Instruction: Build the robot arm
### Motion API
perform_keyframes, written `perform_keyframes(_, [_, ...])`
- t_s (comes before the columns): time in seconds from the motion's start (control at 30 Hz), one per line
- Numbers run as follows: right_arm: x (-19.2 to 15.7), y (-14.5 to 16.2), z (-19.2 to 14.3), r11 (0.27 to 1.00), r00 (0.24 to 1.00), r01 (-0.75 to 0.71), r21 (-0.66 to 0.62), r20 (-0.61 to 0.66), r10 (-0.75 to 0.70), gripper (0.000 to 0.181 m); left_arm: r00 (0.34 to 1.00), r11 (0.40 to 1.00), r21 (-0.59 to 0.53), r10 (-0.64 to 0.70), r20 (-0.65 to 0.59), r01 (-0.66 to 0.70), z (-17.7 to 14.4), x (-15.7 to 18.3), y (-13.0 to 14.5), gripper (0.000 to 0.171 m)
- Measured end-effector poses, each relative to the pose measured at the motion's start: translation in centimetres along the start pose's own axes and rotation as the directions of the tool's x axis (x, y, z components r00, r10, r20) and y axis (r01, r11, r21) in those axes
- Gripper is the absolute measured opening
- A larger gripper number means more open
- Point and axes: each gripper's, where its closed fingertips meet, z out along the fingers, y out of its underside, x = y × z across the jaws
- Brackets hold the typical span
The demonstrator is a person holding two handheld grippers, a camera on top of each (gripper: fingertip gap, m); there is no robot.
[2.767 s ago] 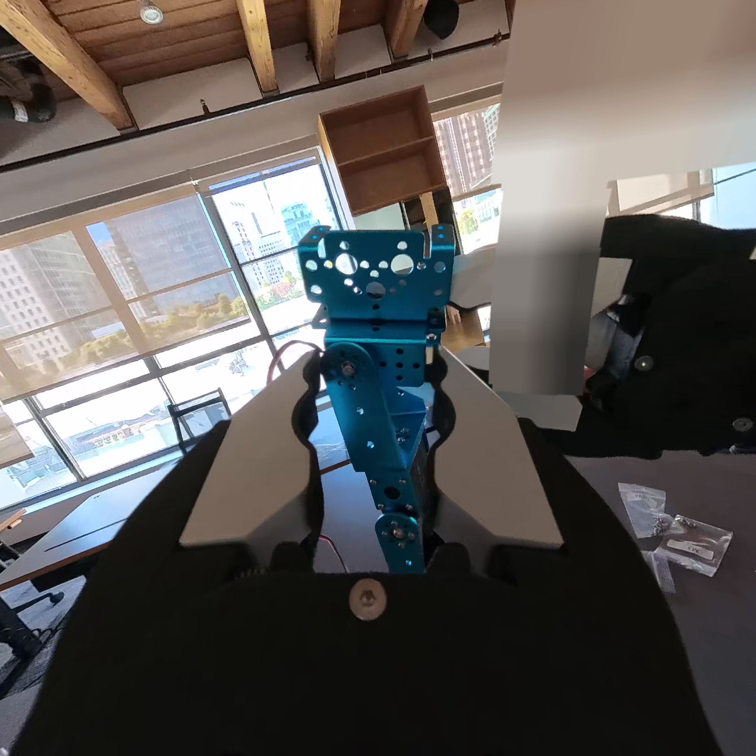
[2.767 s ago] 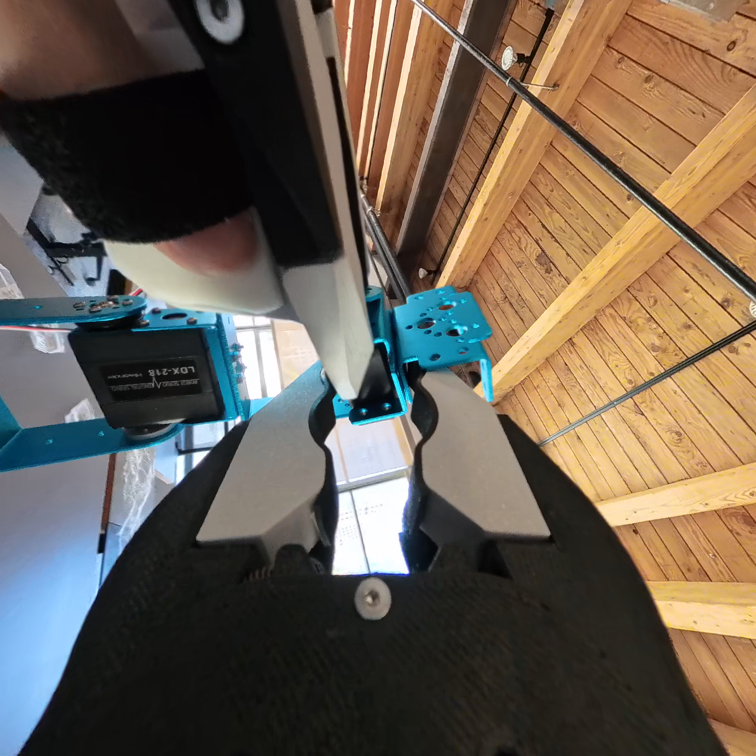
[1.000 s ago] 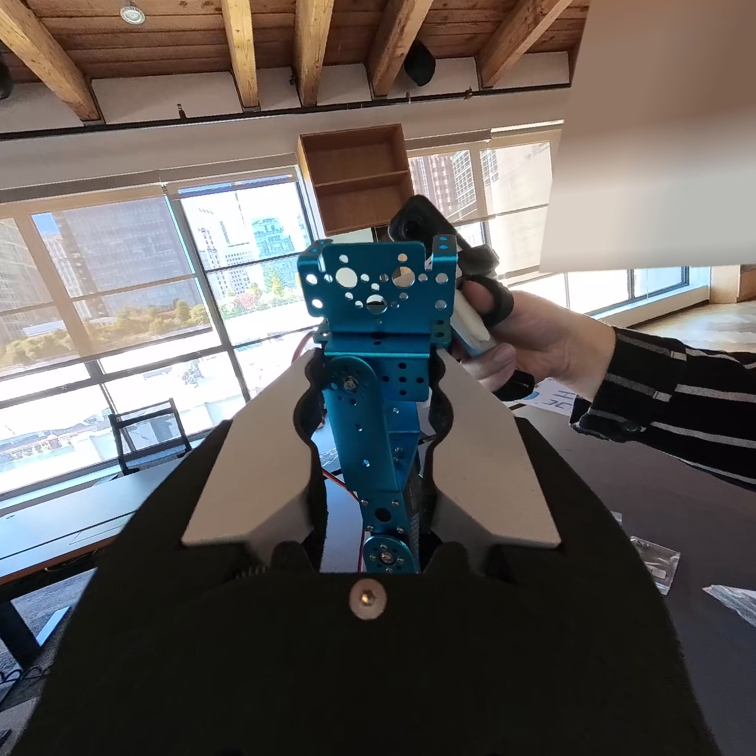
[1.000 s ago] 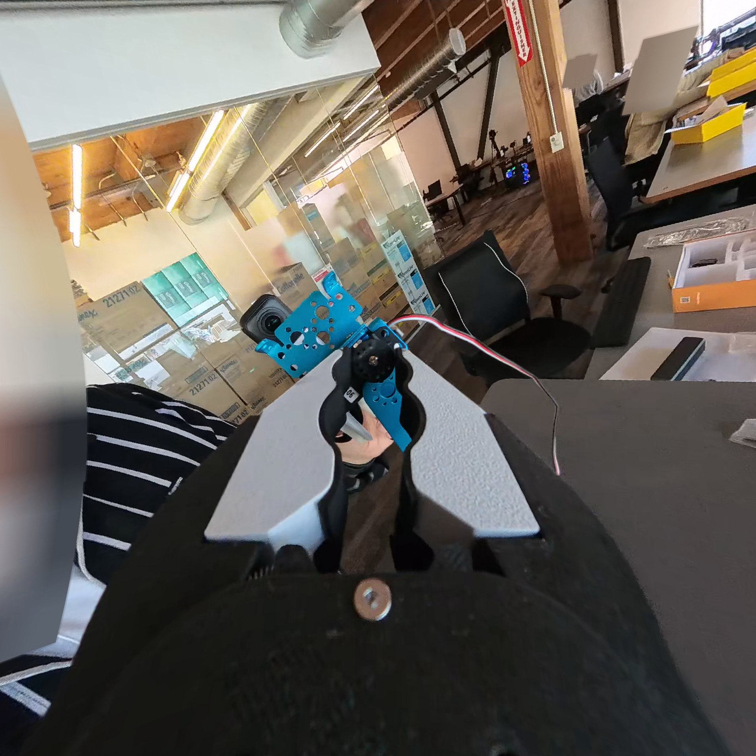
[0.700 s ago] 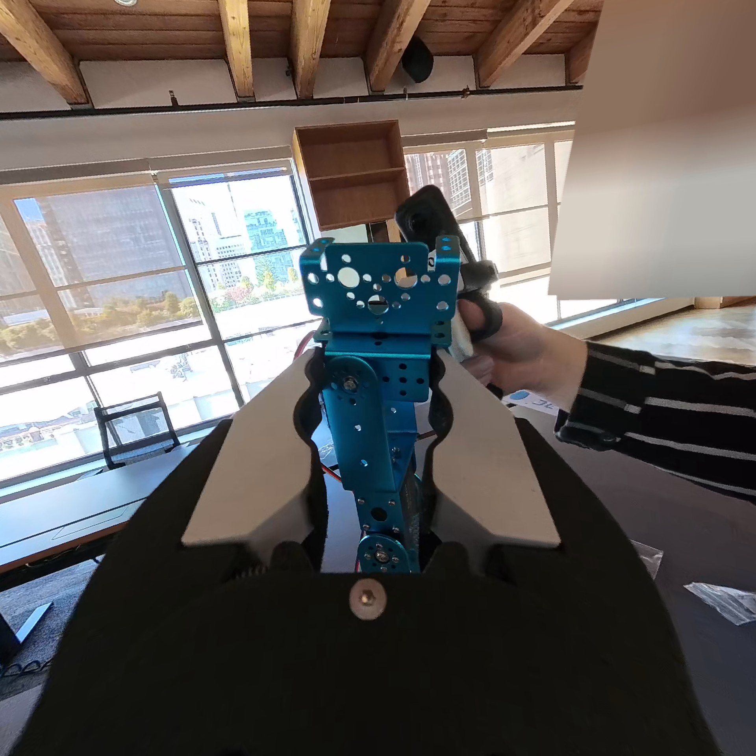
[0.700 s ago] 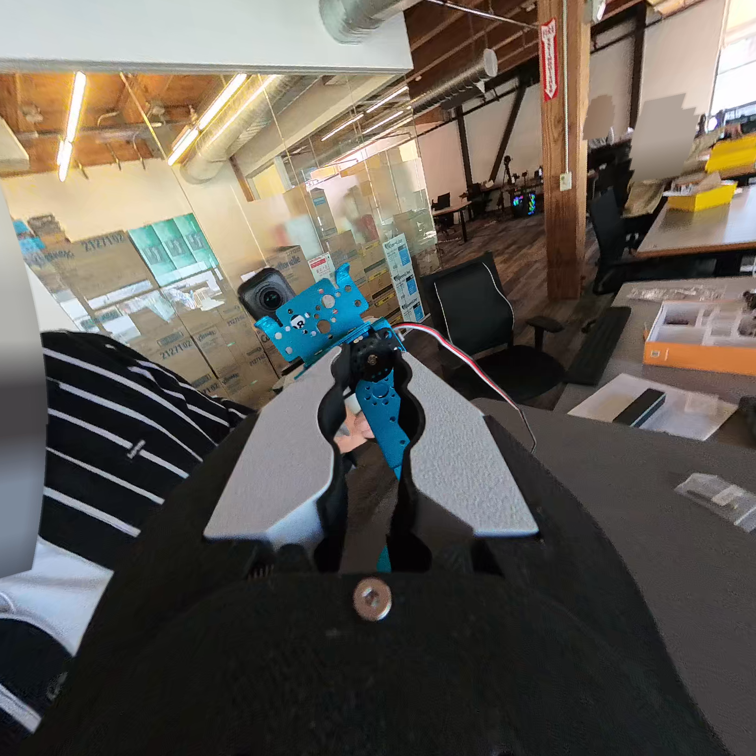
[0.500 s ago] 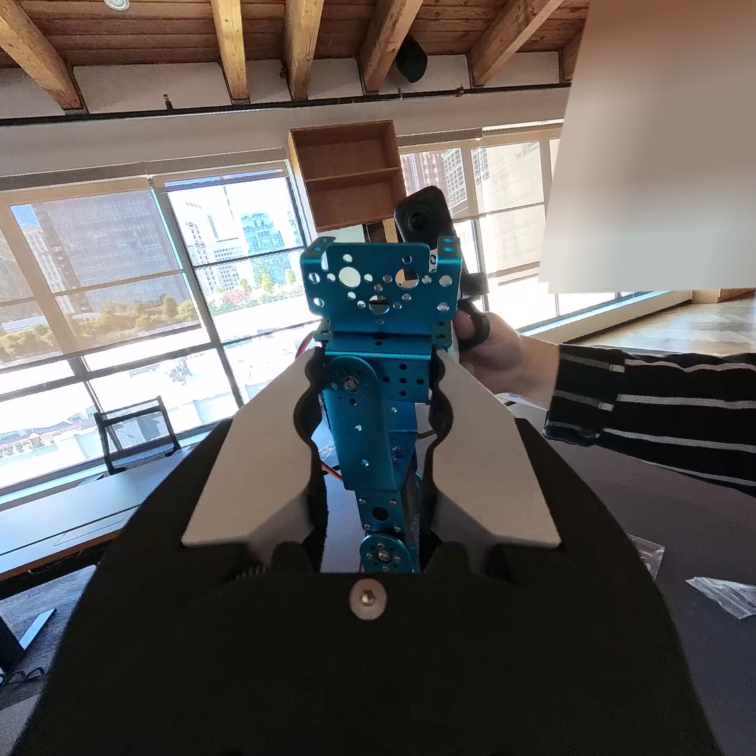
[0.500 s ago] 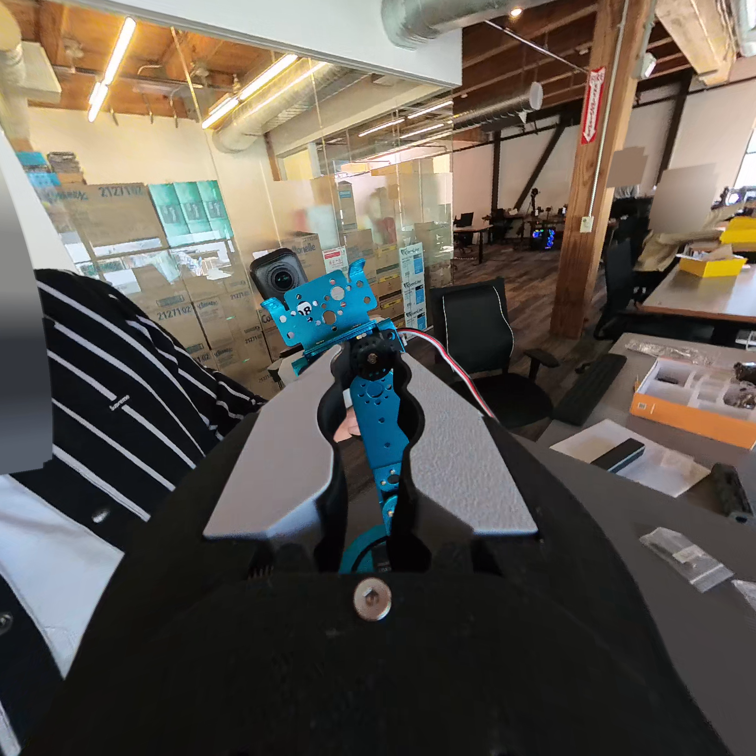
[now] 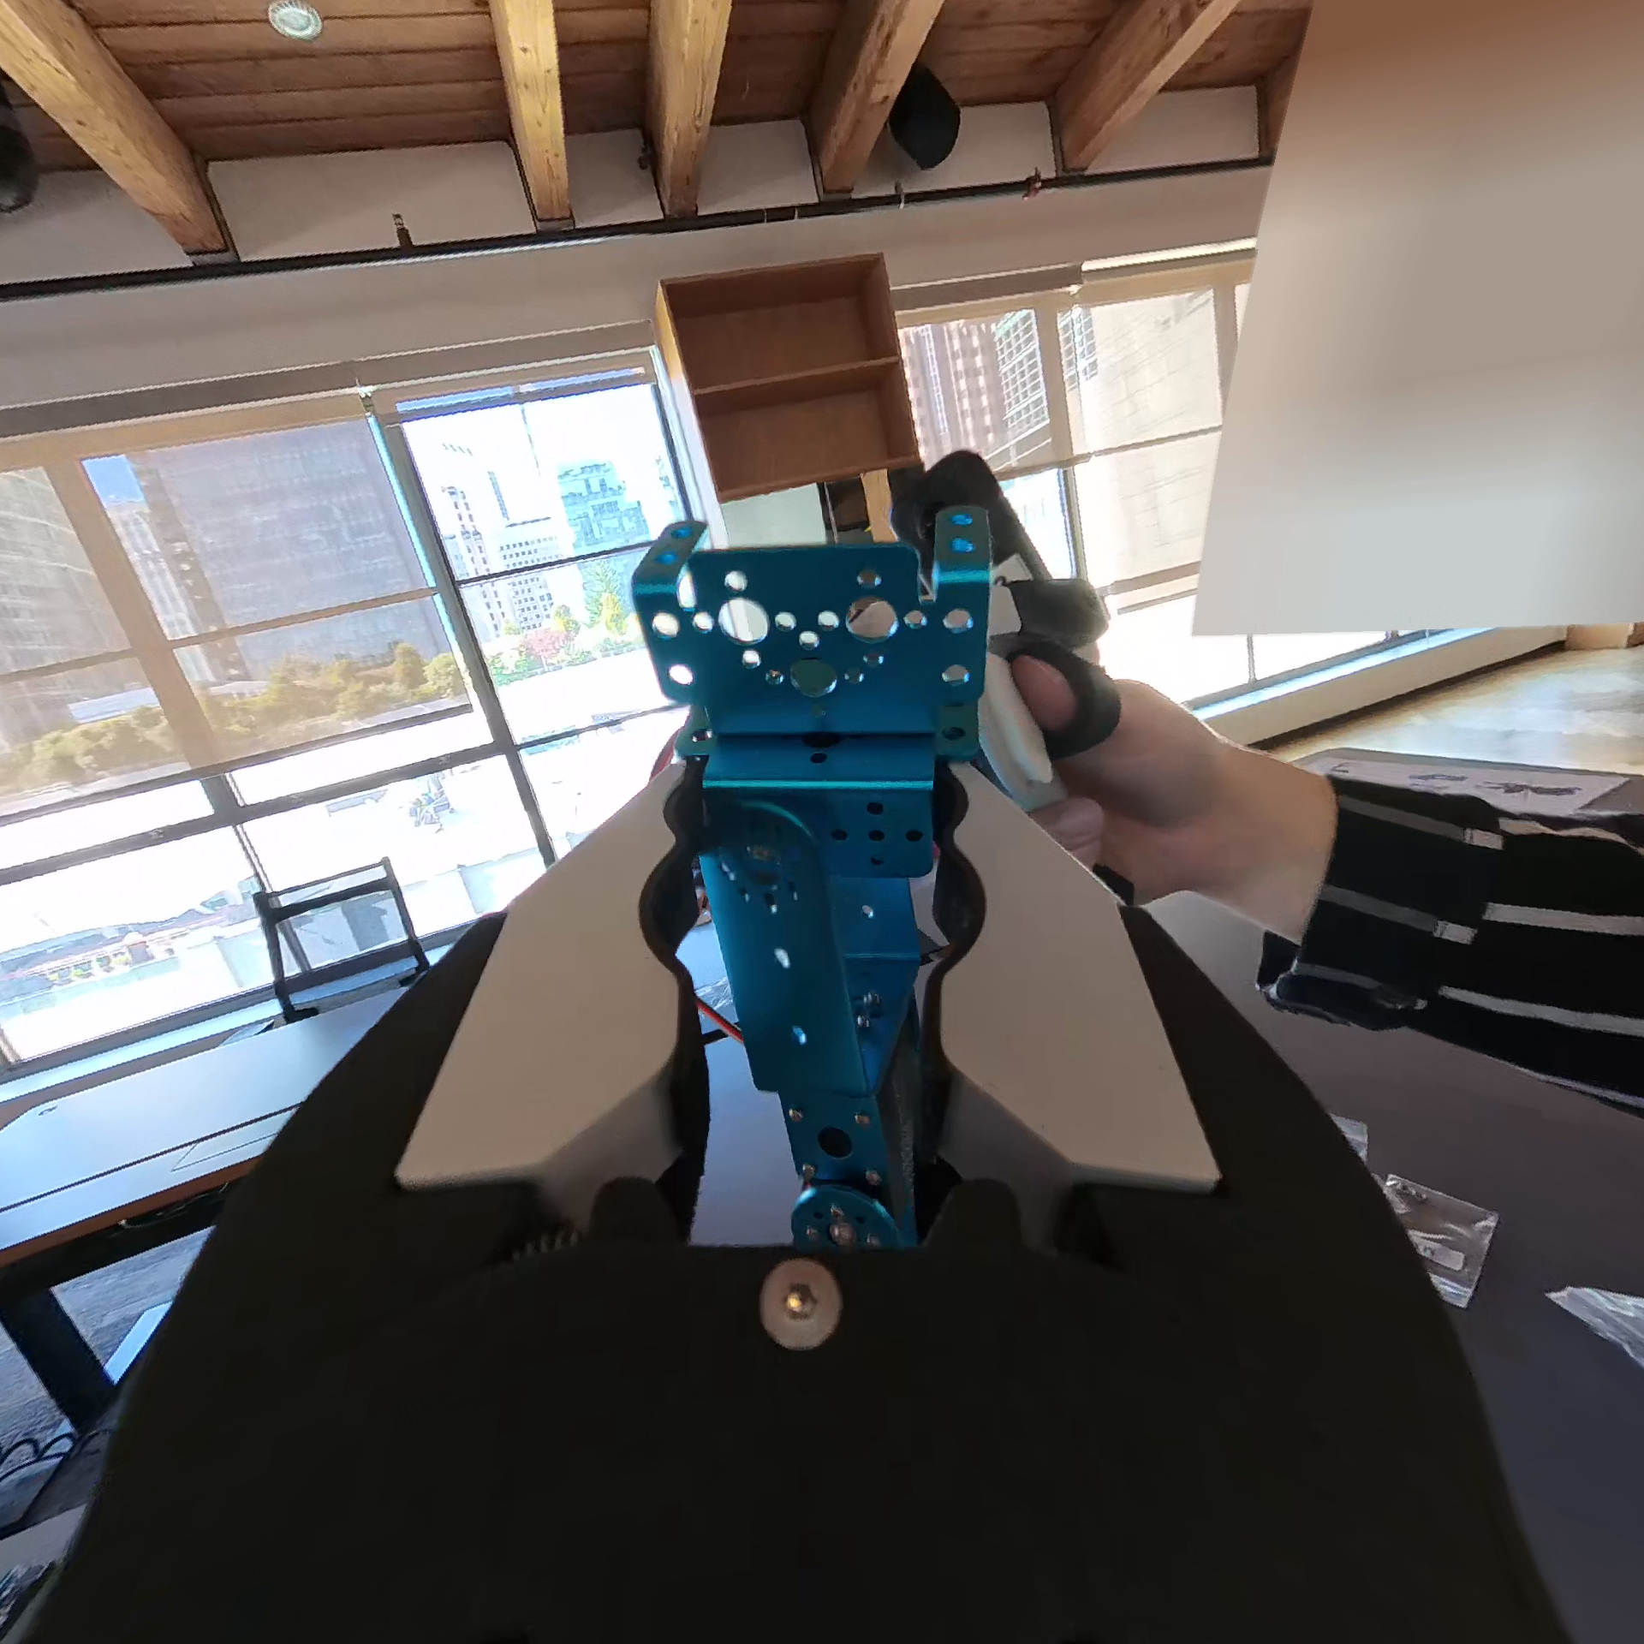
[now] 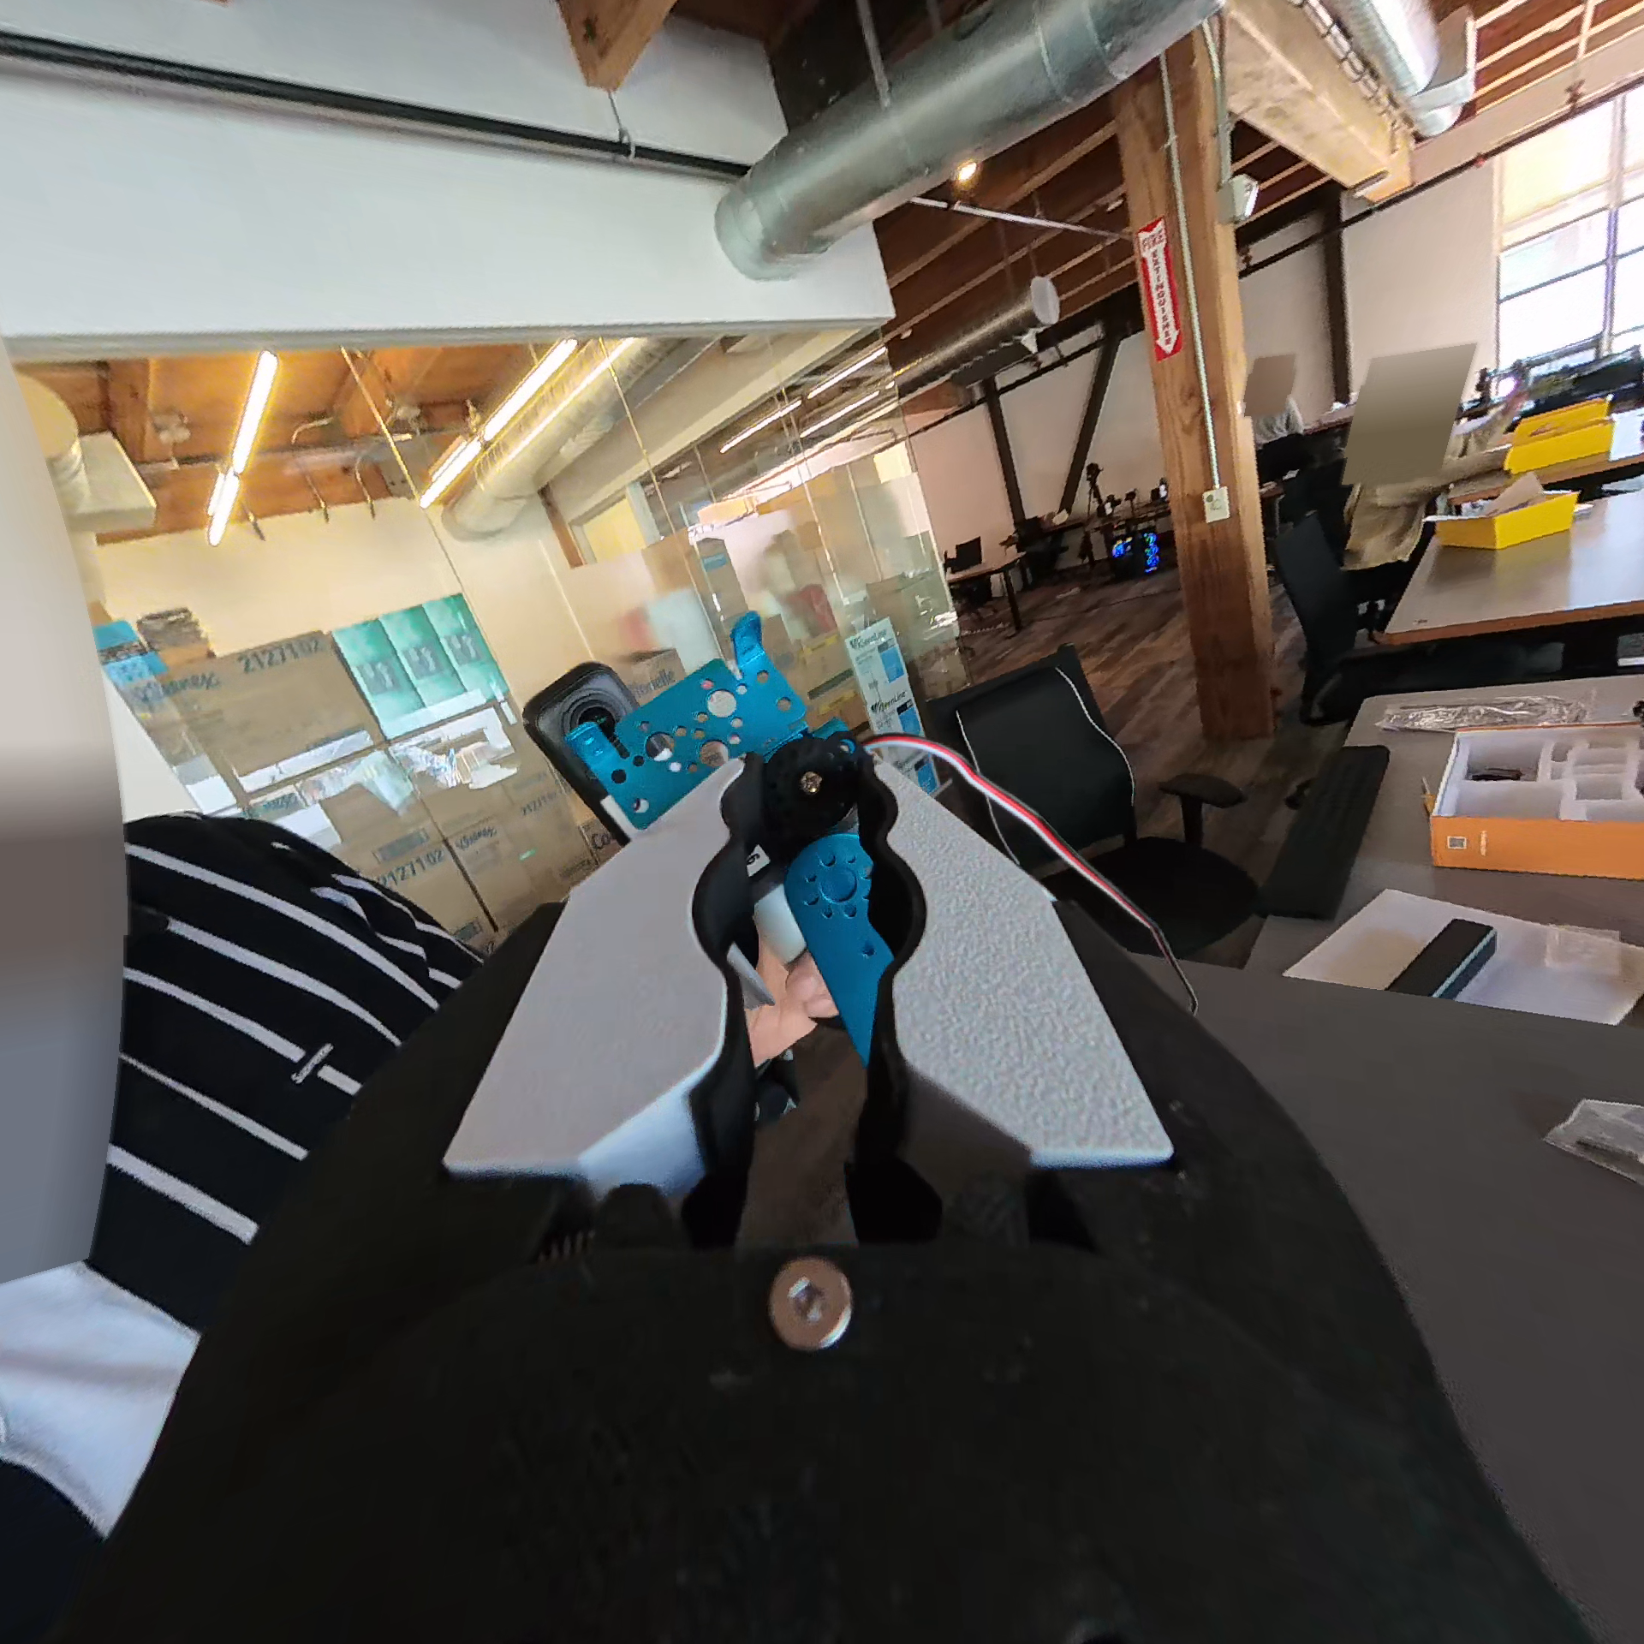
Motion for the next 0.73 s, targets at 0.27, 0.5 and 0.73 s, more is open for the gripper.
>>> perform_keyframes(0.27, [0.0,-1.2,-0.3,0.995,0.999,-0.049,0.082,0.002,0.049,0.019,0.999,0.999,-0.046,0.002,-0.035,-0.003,0.7,-0.3,-1.1,0.048])
perform_keyframes(0.5, [-2.4,-3.1,0.0,0.994,0.999,-0.037,0.103,-0.025,0.04,0.02,0.965,0.982,-0.02,-0.191,-0.181,0.19,0.8,0.1,-4.5,0.048])
perform_keyframes(0.73, [-5.4,-4.8,0.8,0.983,0.999,-0.009,0.182,-0.034,0.016,0.019,0.752,0.812,0.016,-0.532,-0.39,0.583,0.0,0.5,-7.5,0.048])
